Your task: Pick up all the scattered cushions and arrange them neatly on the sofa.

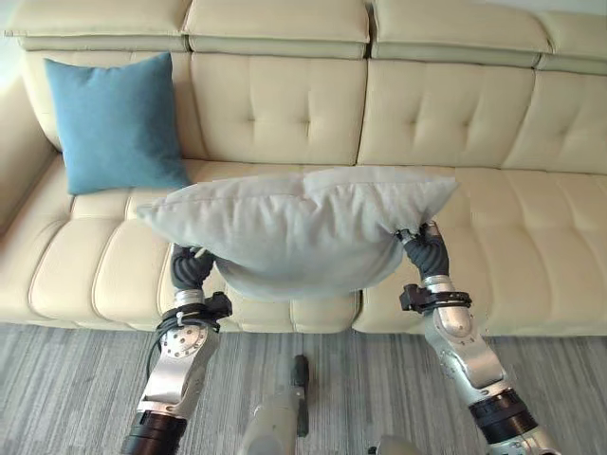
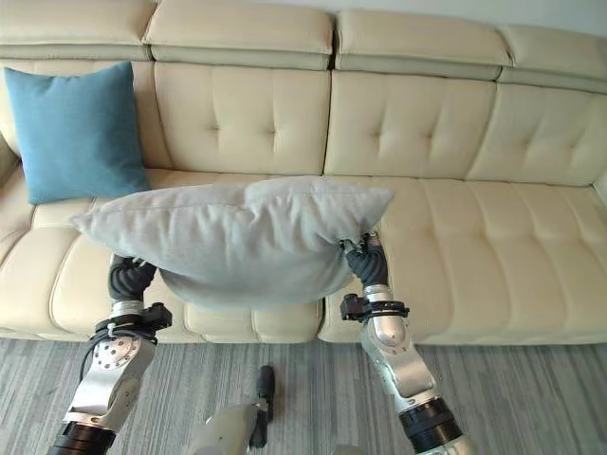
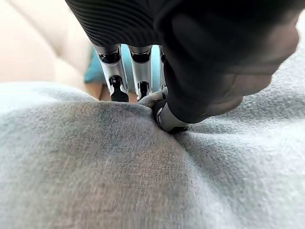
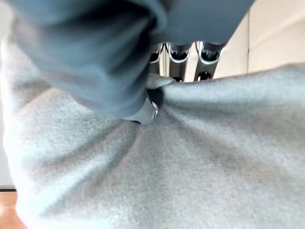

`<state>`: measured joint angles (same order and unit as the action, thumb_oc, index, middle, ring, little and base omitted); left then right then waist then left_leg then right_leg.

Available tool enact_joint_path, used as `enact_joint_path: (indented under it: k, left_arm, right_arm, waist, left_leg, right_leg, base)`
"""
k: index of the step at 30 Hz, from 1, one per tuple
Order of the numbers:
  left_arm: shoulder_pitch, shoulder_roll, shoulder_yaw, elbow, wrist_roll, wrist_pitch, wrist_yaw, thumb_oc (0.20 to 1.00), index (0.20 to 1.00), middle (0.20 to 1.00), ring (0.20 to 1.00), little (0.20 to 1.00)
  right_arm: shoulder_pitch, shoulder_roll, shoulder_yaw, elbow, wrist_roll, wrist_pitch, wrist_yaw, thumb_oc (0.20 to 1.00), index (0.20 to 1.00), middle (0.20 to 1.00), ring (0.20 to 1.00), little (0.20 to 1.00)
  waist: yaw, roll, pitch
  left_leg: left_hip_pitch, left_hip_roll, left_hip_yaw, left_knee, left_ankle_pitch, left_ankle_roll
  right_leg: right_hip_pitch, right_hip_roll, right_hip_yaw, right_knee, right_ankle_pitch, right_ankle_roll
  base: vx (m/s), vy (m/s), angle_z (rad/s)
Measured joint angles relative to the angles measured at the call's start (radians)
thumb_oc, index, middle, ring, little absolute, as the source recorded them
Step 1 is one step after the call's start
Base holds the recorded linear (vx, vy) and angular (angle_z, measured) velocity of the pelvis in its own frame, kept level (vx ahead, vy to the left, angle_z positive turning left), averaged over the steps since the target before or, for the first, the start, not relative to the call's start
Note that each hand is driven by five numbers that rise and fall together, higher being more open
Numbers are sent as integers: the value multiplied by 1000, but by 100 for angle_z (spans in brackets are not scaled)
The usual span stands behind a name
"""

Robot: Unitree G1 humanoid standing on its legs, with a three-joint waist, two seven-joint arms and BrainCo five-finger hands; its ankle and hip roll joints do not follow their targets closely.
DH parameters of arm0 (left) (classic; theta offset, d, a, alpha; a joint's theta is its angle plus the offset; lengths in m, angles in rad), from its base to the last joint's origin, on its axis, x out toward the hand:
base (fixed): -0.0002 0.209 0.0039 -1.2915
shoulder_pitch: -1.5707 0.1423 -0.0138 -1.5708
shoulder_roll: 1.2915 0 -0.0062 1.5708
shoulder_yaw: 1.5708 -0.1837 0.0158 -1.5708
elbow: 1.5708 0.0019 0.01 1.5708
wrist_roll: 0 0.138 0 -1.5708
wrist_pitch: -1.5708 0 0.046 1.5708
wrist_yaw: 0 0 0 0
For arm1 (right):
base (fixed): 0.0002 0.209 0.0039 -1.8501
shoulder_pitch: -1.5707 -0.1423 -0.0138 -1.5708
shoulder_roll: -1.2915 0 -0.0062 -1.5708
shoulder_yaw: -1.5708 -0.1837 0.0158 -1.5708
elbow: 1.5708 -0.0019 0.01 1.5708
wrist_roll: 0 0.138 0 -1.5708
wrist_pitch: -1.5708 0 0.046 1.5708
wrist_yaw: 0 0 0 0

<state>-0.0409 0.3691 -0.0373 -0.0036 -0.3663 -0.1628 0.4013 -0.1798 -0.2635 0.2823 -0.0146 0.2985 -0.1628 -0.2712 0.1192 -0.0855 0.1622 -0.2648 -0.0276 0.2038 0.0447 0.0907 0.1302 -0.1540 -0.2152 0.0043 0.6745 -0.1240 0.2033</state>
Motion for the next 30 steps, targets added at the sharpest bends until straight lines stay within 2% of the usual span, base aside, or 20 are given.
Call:
enact_joint_path:
  k: [1, 2, 4, 5, 7, 8, 9, 10, 11, 12, 13, 14, 15, 18, 21, 23, 26, 28, 30]
  left_arm:
    - [-3, -2, -1, 0, 2, 0, 1, 200, 200, 200, 200, 200]
    - [-6, -5, -6, -1, 3, 0, 1, 200, 200, 200, 200, 200]
    - [-13, -7, -20, 0, 3, 0, 1, 200, 200, 200, 200, 200]
    - [-19, -11, -40, 4, 3, 0, 2, 200, 200, 200, 200, 200]
    - [-24, -19, -51, 9, 4, 1, 2, 200, 200, 200, 200, 200]
    - [-43, -25, -67, 28, 3, 1, 3, 200, 200, 200, 200, 200]
    - [-49, -28, -74, 34, 4, 2, 3, 200, 200, 200, 200, 200]
    - [-54, -33, -80, 48, 5, 2, 3, 200, 200, 200, 200, 200]
    - [-51, -35, -80, 50, 9, 3, 3, 200, 200, 200, 200, 200]
    - [-49, -41, -81, 56, 35, 3, 3, 200, 200, 200, 200, 200]
    - [-52, -32, -79, 57, 41, 3, 3, 200, 200, 200, 200, 200]
    - [-51, -35, -79, 58, 41, 3, 3, 200, 200, 200, 200, 200]
    - [-36, -53, -78, 58, 44, 3, 3, 200, 200, 200, 200, 200]
    - [-36, -69, -78, 58, 72, 4, 4, 200, 200, 200, 200, 200]
    - [-44, -87, -86, 62, 74, 5, 9, 200, 200, 200, 200, 200]
    - [-70, -92, -101, 93, 75, 5, 32, 200, 200, 200, 200, 200]
    - [-180, -89, -131, 210, 76, 10, 81, 200, 200, 200, 200, 200]
    - [-276, -84, -140, 274, 76, 12, 131, 200, 200, 200, 200, 200]
    - [-446, -63, -160, 391, 76, 15, 192, 200, 200, 200, 200, 200]
  right_arm:
    - [-1, 1, -1, 0, -4, 0, -1, 200, 200, 200, 200, 200]
    - [0, 0, -5, 0, -4, 0, -2, 200, 200, 200, 200, 200]
    - [-2, -2, -19, -1, -4, 0, -2, 200, 200, 200, 200, 200]
    - [-2, -4, -26, -1, -3, 0, -3, 200, 200, 200, 200, 200]
    - [-2, -8, -34, -1, -3, -1, -6, 200, 200, 200, 200, 200]
    - [-2, -8, -46, 0, -2, -1, -7, 200, 200, 200, 200, 200]
    - [0, -7, -51, 2, -2, -1, -8, 200, 200, 200, 200, 200]
    - [1, -6, -57, 7, -1, -1, -9, 200, 200, 200, 200, 200]
    - [3, -6, -56, 8, -1, -1, -9, 200, 200, 200, 200, 200]
    - [12, -3, -56, 10, 1, -3, -9, 200, 200, 200, 200, 200]
    - [29, 11, -56, 10, 8, -3, -9, 200, 200, 200, 200, 200]
    - [35, 12, -56, 13, 9, -4, -9, 200, 200, 200, 200, 200]
    - [40, 10, -52, 44, 18, -4, -8, 200, 200, 200, 200, 200]
    - [41, -18, -39, 72, 30, -2, -8, 200, 200, 200, 200, 200]
    - [34, -53, -37, 73, 32, -2, -10, 200, 200, 200, 200, 200]
    - [-5, -71, -23, 105, 25, -1, -27, 200, 200, 200, 200, 200]
    - [-149, -89, 8, 209, -9, 7, -71, 200, 200, 200, 200, 200]
    - [-255, -84, 27, 260, -27, 14, -112, 200, 200, 200, 200, 200]
    - [-436, -98, 52, 393, -45, 28, -166, 200, 200, 200, 200, 200]
  waist:
    - [-4, 6, 3]
    - [-25, 17, 4]
    - [-54, 23, 6]
    - [-73, 26, 7]
    - [-94, 29, 9]
    - [-101, 33, 11]
    - [-110, 33, 12]
    - [-112, 35, 14]
    - [-113, 34, 15]
    - [-121, 24, 14]
    - [-126, -7, 13]
    - [-128, -10, 15]
    - [-133, 7, 16]
    - [-135, 25, 10]
    - [-141, 29, 9]
    - [-141, 32, 10]
    - [-139, 38, 8]
    - [-136, 38, 8]
    - [-128, 38, 9]
  left_leg:
    - [24, -1, -1, -27, 13, 19]
    - [57, 0, -1, -65, 42, 9]
    - [79, 2, -9, -88, 42, 10]
    - [90, 4, -16, -94, 41, 10]
    - [98, 6, -24, -100, 40, 9]
    - [113, 5, -25, -118, 42, 4]
    - [121, 6, -35, -123, 43, 1]
    - [135, 7, -29, -124, 34, -13]
    - [145, 5, -30, -124, 33, -18]
    - [165, 5, -39, -124, 14, -48]
    - [188, -14, -53, -125, -3, -91]
    - [195, -14, -59, -124, -4, -101]
    - [213, 15, -77, -125, -12, -136]
    - [230, 80, -80, -131, -15, -171]
    - [231, 114, -82, -128, -12, -183]
    - [230, 120, -83, -125, -10, -187]
    - [200, 122, -95, -125, -2, -197]
    - [138, 119, -109, -119, 15, -198]
    - [35, 112, -126, -83, 27, -199]
  right_leg:
    - [-26, -7, -27, 32, -27, -16]
    - [-57, -24, -83, -11, -73, -34]
    - [-81, -21, -114, -138, -76, -32]
    - [-115, -15, -129, -252, -60, -42]
    - [-138, -13, -136, -365, -15, -43]
    - [-138, -9, -135, -517, 66, -28]
    - [-148, -11, -131, -562, 98, -34]
    - [-139, -2, -115, -631, 160, -27]
    - [-135, -2, -112, -647, 189, -33]
    - [-121, 2, -109, -687, 230, -26]
    - [-61, 4, -107, -745, 255, -31]
    - [-51, 6, -93, -759, 304, -45]
    - [-34, 35, -95, -758, 343, -70]
    - [-16, 106, -108, -763, 331, -90]
    - [-16, 141, -114, -757, 328, -117]
    - [-16, 147, -116, -758, 329, -135]
    - [-42, 147, -122, -758, 333, -139]
    - [-95, 141, -133, -757, 347, -146]
    - [-172, 135, -143, -757, 372, -154]
  base:
    - [275, 102, 0]
    - [198, 32, 10]
    - [198, -3, 18]
    - [148, -67, 17]
    - [144, -77, 18]
    - [116, -56, 13]
    - [170, -100, 9]
    - [108, -73, 5]
    - [219, -162, 4]
    - [161, -116, 18]
    - [250, -166, 22]
    - [267, -150, 26]
    - [331, -189, 5]
    - [149, -103, -10]
    - [92, -122, -6]
    - [-18, -101, -1]
    - [-126, -100, 11]
    - [-159, -104, 22]
    - [-93, -78, 23]
